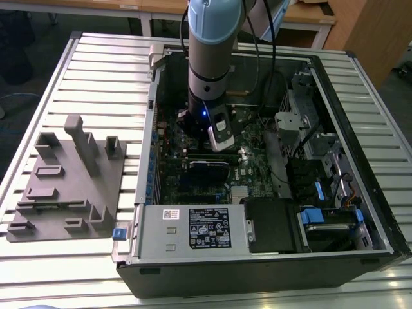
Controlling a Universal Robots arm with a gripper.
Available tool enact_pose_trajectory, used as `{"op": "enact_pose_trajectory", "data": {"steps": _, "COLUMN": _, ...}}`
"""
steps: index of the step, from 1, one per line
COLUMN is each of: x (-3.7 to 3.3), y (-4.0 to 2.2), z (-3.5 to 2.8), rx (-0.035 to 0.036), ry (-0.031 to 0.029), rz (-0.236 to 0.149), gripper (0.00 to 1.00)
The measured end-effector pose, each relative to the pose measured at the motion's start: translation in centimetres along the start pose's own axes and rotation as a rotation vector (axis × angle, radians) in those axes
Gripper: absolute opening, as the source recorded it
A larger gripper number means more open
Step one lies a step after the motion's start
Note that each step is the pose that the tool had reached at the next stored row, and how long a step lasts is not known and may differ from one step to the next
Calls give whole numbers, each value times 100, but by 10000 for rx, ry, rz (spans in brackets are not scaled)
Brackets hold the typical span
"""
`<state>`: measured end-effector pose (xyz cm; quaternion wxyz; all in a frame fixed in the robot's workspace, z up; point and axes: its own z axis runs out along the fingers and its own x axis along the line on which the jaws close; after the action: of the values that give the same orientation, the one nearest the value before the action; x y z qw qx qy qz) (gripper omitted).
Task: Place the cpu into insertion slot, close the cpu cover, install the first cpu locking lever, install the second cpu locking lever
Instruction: 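Install the second cpu locking lever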
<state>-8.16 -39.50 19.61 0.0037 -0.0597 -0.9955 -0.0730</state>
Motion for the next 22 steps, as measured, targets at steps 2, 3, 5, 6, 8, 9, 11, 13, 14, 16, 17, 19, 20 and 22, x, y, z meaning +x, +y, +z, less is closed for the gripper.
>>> {"op": "enact_pose_trajectory", "data": {"steps": 2, "x": 5, "y": -2, "z": 5, "rx": -5, "ry": -1, "rz": -5, "gripper": 11}}
{"op": "enact_pose_trajectory", "data": {"steps": 3, "x": 8, "y": -2, "z": 7, "rx": -6, "ry": -1, "rz": -7, "gripper": 11}}
{"op": "enact_pose_trajectory", "data": {"steps": 5, "x": 12, "y": -3, "z": 11, "rx": -10, "ry": -2, "rz": -11, "gripper": 11}}
{"op": "enact_pose_trajectory", "data": {"steps": 6, "x": 12, "y": -4, "z": 13, "rx": -14, "ry": -1, "rz": -18, "gripper": 11}}
{"op": "enact_pose_trajectory", "data": {"steps": 8, "x": 13, "y": -5, "z": 17, "rx": -20, "ry": 0, "rz": -35, "gripper": 11}}
{"op": "enact_pose_trajectory", "data": {"steps": 9, "x": 14, "y": -5, "z": 19, "rx": -20, "ry": 1, "rz": -43, "gripper": 11}}
{"op": "enact_pose_trajectory", "data": {"steps": 11, "x": 17, "y": -6, "z": 22, "rx": -21, "ry": 0, "rz": -54, "gripper": 11}}
{"op": "enact_pose_trajectory", "data": {"steps": 13, "x": 18, "y": -6, "z": 23, "rx": -22, "ry": 0, "rz": -58, "gripper": 11}}
{"op": "enact_pose_trajectory", "data": {"steps": 14, "x": 19, "y": -6, "z": 23, "rx": -23, "ry": 0, "rz": -59, "gripper": 11}}
{"op": "enact_pose_trajectory", "data": {"steps": 16, "x": 21, "y": -6, "z": 20, "rx": -26, "ry": -2, "rz": -58, "gripper": 11}}
{"op": "enact_pose_trajectory", "data": {"steps": 17, "x": 24, "y": -5, "z": 16, "rx": -29, "ry": -5, "rz": -58, "gripper": 11}}
{"op": "enact_pose_trajectory", "data": {"steps": 19, "x": 34, "y": -4, "z": 5, "rx": -32, "ry": -14, "rz": -59, "gripper": 11}}
{"op": "enact_pose_trajectory", "data": {"steps": 20, "x": 40, "y": -6, "z": 2, "rx": -28, "ry": -21, "rz": -61, "gripper": 11}}
{"op": "enact_pose_trajectory", "data": {"steps": 22, "x": 56, "y": -7, "z": 0, "rx": -27, "ry": -40, "rz": -63, "gripper": 11}}
